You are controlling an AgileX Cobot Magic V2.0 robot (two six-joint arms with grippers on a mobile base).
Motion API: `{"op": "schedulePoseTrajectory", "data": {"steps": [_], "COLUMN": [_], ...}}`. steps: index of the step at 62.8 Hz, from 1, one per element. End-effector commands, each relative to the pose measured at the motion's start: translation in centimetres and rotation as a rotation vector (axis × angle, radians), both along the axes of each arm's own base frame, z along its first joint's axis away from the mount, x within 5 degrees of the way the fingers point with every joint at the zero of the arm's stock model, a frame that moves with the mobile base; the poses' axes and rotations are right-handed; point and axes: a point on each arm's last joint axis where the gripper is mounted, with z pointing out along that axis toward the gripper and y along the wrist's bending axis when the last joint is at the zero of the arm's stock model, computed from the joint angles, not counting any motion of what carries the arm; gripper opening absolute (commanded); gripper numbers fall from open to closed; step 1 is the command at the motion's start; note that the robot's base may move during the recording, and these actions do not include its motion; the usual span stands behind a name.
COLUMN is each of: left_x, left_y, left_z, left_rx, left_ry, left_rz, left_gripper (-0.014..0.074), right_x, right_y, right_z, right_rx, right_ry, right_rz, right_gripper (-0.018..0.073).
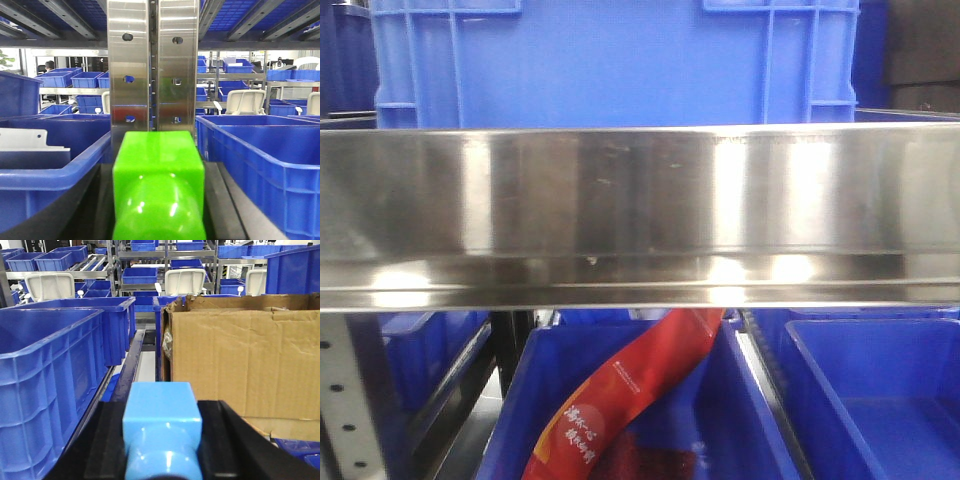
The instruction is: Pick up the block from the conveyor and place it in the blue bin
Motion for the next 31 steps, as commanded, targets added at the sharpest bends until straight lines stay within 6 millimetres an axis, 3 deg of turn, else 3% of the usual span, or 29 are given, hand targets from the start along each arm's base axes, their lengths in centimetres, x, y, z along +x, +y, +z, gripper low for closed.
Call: {"op": "schedulePoseTrajectory", "data": {"steps": [1, 31], "left_x": [-0.06, -0.06], "left_y": [0.01, -0.19], "left_z": [0.15, 0.15], "left_rx": [-0.004, -0.005], "left_ry": [-0.019, -0.019], "left_rz": [0.002, -0.042], "left_gripper": [-0.0111, -0.0111], "right_x": [-0.19, -0.19], "right_y": [-0.04, -0.04], "right_z": [0.52, 0.52], "right_rx": [-0.006, -0.006], "right_ry": [-0.038, -0.038], "right_rz": [-0.004, -0.004], "right_gripper": [-0.0162, -0.0162]}}
